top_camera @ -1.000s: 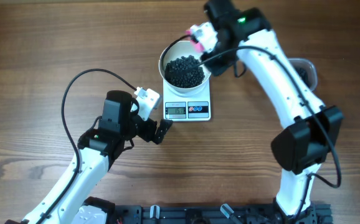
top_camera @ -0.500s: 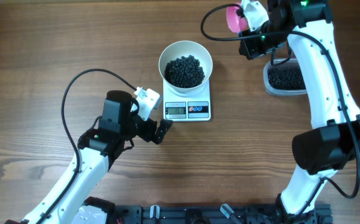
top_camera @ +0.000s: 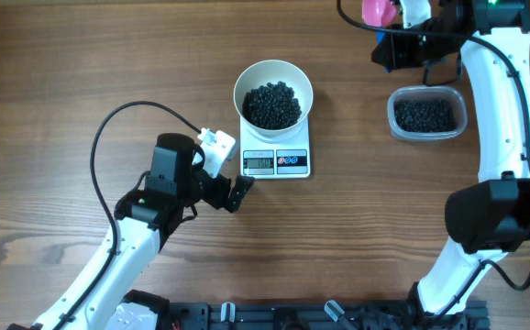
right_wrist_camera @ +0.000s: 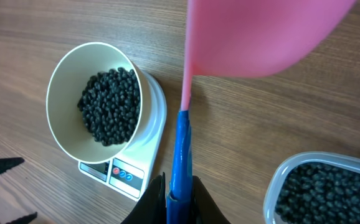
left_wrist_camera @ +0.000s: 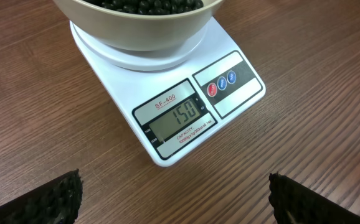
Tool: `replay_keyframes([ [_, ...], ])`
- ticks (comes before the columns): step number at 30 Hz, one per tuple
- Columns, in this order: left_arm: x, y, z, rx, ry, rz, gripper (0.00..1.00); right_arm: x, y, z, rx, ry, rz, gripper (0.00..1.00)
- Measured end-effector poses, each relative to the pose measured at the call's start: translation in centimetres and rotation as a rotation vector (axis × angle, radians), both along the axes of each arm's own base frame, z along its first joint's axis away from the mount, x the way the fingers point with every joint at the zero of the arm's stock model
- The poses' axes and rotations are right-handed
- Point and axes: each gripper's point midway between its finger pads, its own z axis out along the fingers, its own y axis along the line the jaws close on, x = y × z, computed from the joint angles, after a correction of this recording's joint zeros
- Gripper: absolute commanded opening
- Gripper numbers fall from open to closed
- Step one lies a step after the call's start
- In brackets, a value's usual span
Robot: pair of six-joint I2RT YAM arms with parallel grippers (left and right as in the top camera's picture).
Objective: Scoop item into bowl and weigh 150g on scale
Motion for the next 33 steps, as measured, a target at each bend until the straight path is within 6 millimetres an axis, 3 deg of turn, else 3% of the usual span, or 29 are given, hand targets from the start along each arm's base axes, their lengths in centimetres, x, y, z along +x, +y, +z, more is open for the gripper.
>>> replay_keyframes([
  [7,0.0,0.0,0.0,0.0,0.0,0.0,1.0,1.0,0.2,0.5,0.029,-0.03,-0.035,0.04],
  [33,0.0,0.0,0.0,0.0,0.0,0.0,1.0,1.3,0.9,1.0,0.071,-0.044,-0.027,0.04],
])
